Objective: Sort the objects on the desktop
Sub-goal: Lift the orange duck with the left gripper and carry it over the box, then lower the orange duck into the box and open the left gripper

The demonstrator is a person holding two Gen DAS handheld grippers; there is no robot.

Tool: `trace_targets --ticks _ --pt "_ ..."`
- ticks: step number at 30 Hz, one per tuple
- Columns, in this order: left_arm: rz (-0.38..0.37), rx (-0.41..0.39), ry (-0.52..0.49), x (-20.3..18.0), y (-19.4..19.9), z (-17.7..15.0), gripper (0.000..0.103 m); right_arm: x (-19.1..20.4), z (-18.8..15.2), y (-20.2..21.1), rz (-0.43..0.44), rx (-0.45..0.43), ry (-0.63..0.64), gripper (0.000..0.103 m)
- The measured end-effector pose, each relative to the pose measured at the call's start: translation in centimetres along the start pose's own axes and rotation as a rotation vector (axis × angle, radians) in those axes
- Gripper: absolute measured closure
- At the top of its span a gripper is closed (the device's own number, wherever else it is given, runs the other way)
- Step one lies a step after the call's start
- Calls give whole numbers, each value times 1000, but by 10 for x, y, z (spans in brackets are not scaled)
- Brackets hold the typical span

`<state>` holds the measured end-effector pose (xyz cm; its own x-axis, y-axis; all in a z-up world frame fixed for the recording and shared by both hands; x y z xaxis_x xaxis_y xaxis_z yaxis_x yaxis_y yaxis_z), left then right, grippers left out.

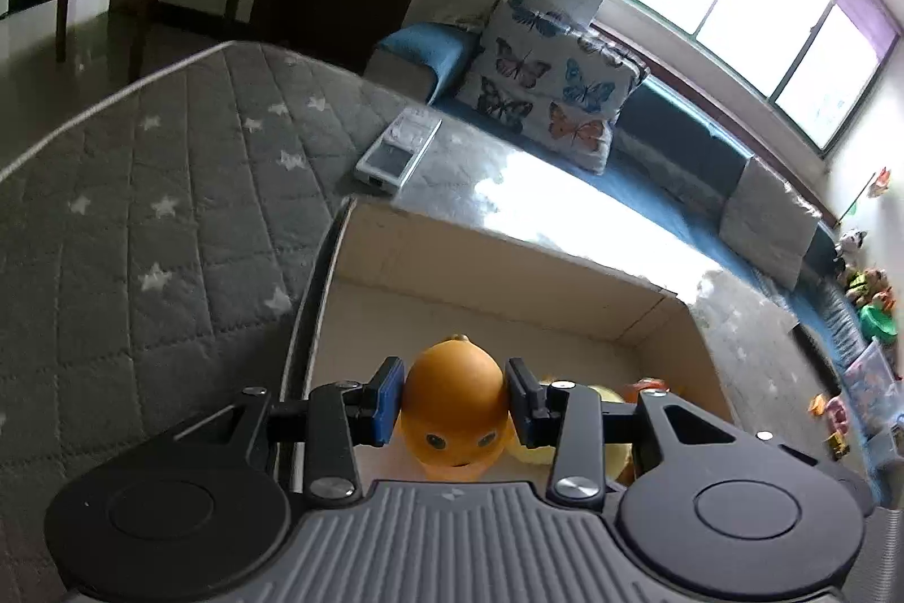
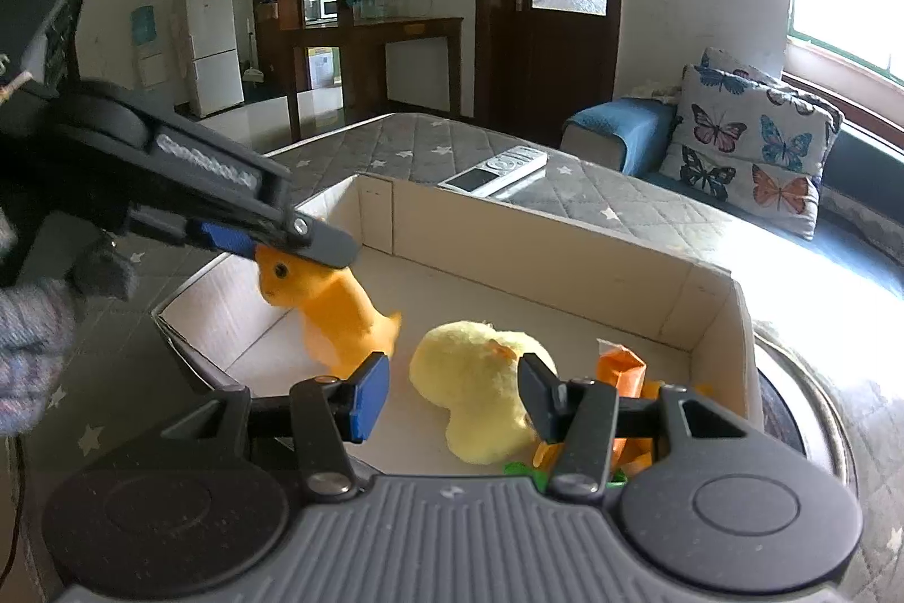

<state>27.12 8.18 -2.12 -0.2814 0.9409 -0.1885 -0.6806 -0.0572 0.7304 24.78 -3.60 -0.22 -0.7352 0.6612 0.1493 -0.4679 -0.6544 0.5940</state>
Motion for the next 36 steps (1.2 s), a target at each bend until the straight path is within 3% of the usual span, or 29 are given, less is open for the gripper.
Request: trace_targets --ticks 4,10,19,36 --pt "-26 -5 11 -10 3 -3 61 -1 0 3 -4 -1 4 51" --pt "11 -58 -7 -18 0 -6 61 1 1 6 -3 -13 3 51" --pt "-1 -39 -65 -20 12 -19 60 3 -2 13 4 -13 1 51" --pt "-33 -19 -80 -17 24 -39 60 17 -10 26 0 -28 -6 50"
Point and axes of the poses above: each gripper's, at about its wrist camera, not at the fingertips, and y roughly against the way its jaws point, x to its left, z to its top, the point moved 8 cm from there along -y, roughly the way its jaws point, and after that the axes turned 13 degrees about z, right-handed, at the moved point
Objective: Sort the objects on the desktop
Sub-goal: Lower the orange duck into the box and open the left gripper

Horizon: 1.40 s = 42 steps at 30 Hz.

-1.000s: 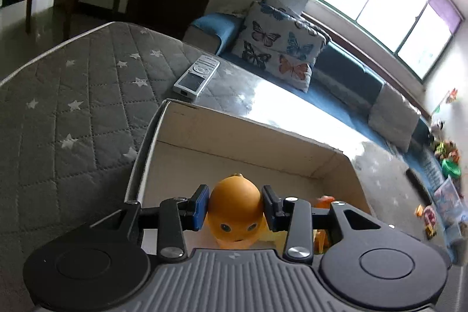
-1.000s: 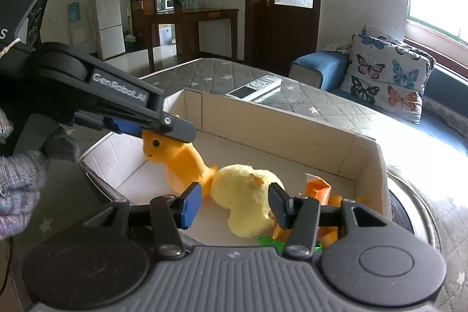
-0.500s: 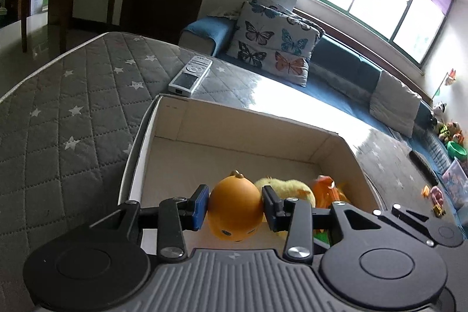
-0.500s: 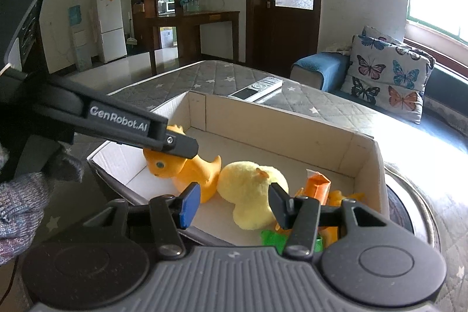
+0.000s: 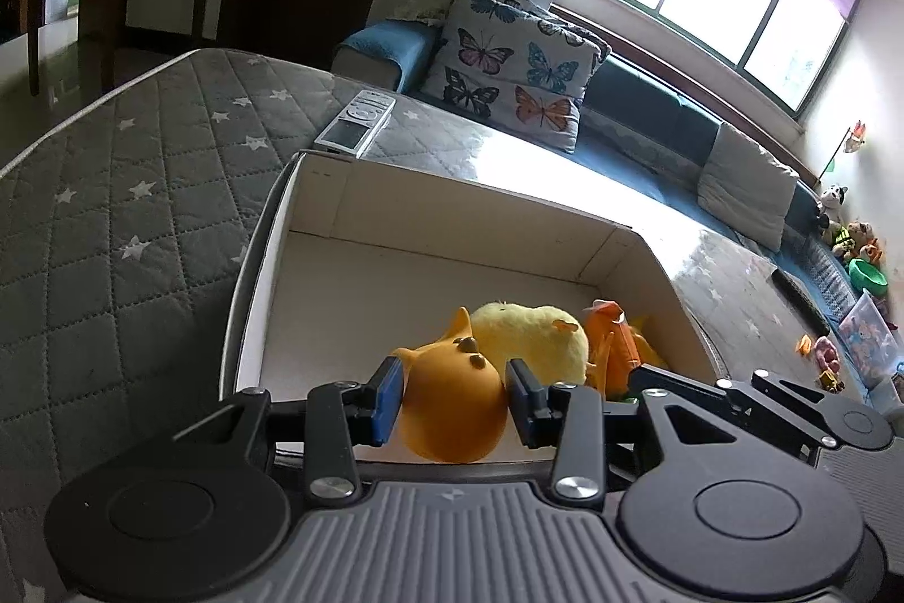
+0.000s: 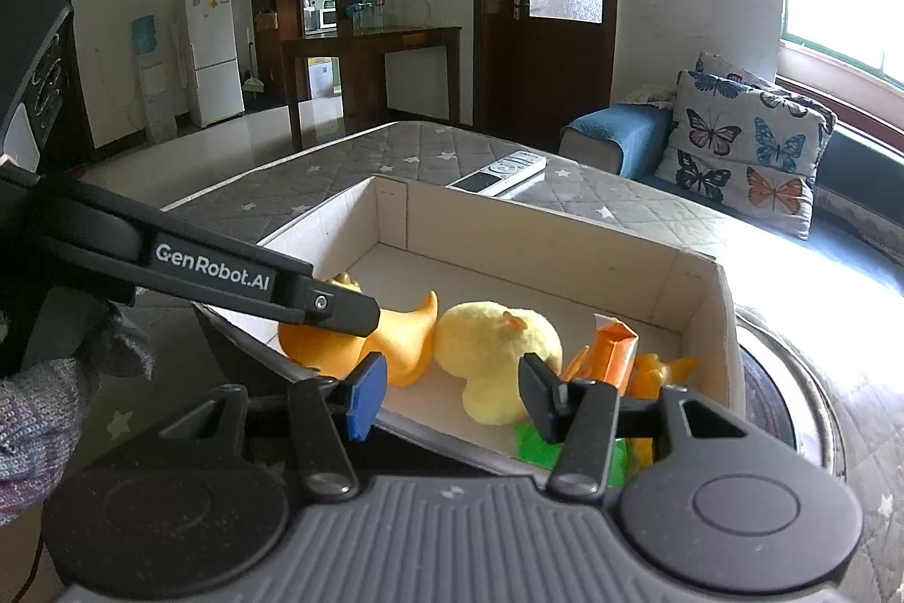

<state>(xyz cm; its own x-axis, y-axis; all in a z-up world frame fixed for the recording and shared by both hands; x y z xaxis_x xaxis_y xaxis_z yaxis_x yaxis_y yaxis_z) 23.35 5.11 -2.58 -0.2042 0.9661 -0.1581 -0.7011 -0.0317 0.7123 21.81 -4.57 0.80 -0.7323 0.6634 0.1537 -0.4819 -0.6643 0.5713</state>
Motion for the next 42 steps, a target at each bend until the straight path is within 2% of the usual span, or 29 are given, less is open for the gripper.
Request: trace_targets --ticks 19,22,33,35,42 --pt "33 -95 -72 -6 40 -29 60 14 -20 28 0 -30 -47 50" --pt "36 -104 -75 -7 44 -35 60 14 -24 31 -4 -30 -56 44" --pt "65 -94 -100 -10 44 -59 61 16 -45 36 -21 -3 -96 42" --pt "77 -90 -104 -10 44 -62 61 17 -49 35 -28 1 -104 37" --pt "124 -83 -140 -11 41 -71 61 19 -59 34 -42 13 -113 29"
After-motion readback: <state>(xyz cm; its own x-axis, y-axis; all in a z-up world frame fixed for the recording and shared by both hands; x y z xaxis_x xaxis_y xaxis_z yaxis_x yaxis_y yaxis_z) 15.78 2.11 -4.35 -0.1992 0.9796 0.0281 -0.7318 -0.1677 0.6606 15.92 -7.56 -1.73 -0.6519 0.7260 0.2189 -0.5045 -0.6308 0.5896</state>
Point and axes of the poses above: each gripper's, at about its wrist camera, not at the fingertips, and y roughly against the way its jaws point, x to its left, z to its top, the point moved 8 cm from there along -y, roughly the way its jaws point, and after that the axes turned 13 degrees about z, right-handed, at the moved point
